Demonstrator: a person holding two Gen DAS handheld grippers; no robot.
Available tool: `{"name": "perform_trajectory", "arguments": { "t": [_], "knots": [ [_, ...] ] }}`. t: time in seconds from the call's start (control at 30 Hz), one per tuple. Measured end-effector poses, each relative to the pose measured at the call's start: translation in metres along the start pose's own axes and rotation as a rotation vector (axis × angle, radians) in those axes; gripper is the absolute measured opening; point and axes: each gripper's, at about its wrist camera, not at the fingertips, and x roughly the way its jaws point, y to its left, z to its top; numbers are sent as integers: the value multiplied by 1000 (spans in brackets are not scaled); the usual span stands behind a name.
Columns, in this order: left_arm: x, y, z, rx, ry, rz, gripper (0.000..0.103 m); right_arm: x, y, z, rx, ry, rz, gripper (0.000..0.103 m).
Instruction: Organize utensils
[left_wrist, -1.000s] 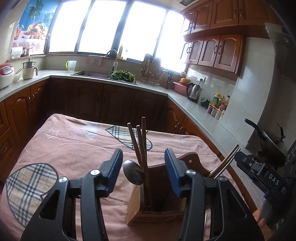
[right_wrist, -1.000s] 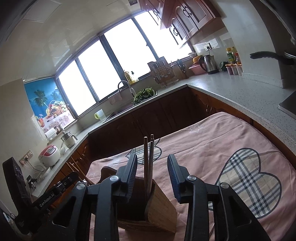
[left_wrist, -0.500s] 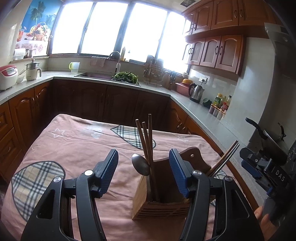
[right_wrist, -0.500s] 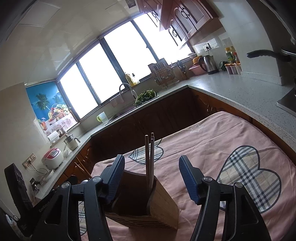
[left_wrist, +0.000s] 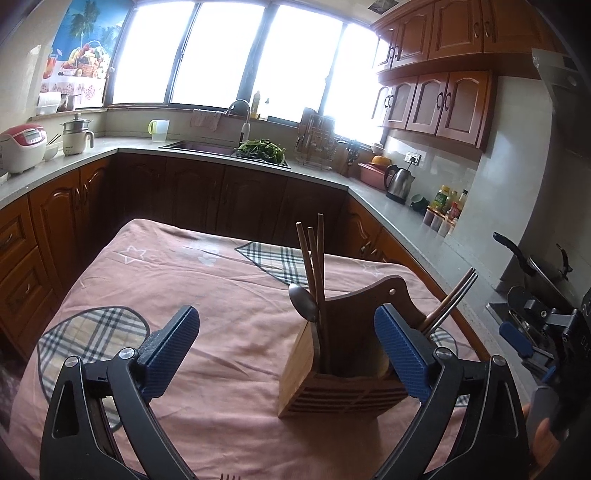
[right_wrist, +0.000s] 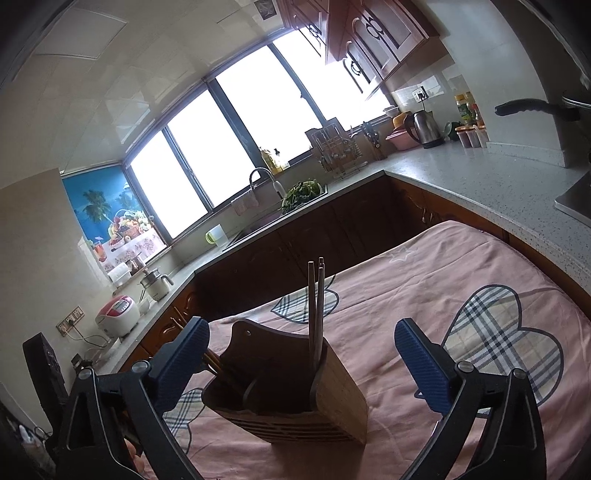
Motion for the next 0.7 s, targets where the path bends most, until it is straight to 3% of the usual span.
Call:
{"name": "perform_trajectory", "arguments": {
  "t": [0.27,0.7],
  "knots": [
    [-25,15,-18,-31,54,-13,100,-22,-1,-11,10,9,14,103],
    [-92,31,-51,-43,61,2,100,-73,1,-39,10,29,27,103]
  ]
}}
